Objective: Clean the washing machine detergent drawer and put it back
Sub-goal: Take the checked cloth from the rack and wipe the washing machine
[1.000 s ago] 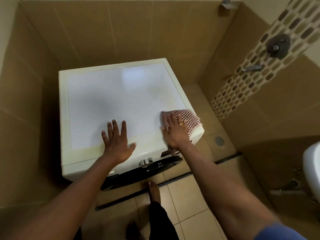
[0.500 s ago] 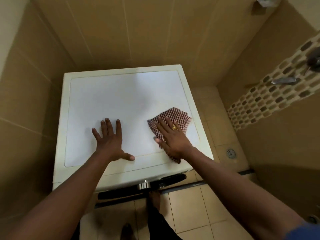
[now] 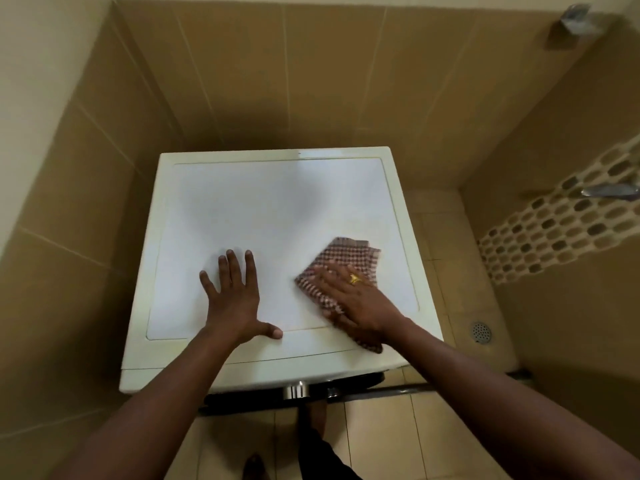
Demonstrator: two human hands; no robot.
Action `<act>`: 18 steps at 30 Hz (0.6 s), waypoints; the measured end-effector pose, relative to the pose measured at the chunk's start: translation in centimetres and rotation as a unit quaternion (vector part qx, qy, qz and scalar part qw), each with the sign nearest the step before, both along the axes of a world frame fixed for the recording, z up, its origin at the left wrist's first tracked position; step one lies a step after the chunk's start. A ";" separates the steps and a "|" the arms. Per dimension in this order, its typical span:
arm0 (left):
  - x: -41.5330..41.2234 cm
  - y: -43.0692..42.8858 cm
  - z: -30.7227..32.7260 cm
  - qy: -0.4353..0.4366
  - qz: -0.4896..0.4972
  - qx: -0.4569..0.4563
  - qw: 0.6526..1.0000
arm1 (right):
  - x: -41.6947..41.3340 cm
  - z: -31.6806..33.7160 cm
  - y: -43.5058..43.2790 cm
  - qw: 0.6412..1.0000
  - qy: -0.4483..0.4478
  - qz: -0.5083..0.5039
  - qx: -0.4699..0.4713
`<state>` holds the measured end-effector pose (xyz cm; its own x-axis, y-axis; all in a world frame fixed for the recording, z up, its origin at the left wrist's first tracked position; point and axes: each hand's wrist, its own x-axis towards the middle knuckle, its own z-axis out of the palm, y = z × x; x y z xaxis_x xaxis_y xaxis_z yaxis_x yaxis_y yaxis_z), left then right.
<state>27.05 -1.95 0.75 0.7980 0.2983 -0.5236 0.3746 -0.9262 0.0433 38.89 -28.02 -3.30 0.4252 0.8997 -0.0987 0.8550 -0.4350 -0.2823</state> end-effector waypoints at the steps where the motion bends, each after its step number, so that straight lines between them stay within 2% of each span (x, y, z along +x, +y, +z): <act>1: -0.2 -0.1 0.0 -0.007 0.003 0.004 1.000 | 0.7 0.0 -0.1 0.999 -0.006 -0.048 0.000; 3: -0.5 -0.4 0.1 -0.014 0.011 0.011 1.000 | 1.1 0.1 2.0 0.988 0.002 -0.155 0.001; 5: -0.8 -0.6 0.2 -0.018 0.026 0.010 0.999 | -0.2 0.4 5.8 0.985 0.019 -0.169 0.010; 7: -1.3 -0.7 0.2 -0.027 0.043 0.009 0.999 | -2.3 0.3 7.7 0.999 0.018 -0.043 -0.001; 9: -1.9 -0.9 0.2 -0.035 0.062 0.013 0.997 | -2.8 0.3 6.3 0.998 0.017 0.068 -0.007; 11: -2.6 -1.2 0.2 -0.040 0.081 0.018 0.996 | -1.3 0.1 3.9 0.996 0.005 0.085 0.002; 14: -3.4 -1.9 0.1 -0.043 0.102 0.022 0.994 | 2.2 0.2 3.5 0.998 -0.023 -0.058 0.010; 16: -3.8 -2.0 -0.3 -0.056 0.108 0.022 0.992 | 2.7 0.6 6.9 0.988 -0.018 -0.151 0.007; 18: -4.3 -1.6 -0.6 -0.075 0.100 0.018 0.992 | 0.8 0.9 10.8 0.990 0.002 -0.138 0.005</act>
<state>22.78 -3.57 0.11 0.7890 0.4750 -0.3898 0.5428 -0.8360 0.0800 39.70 -17.19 -2.45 0.6549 0.7500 -0.0932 0.7023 -0.6495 -0.2914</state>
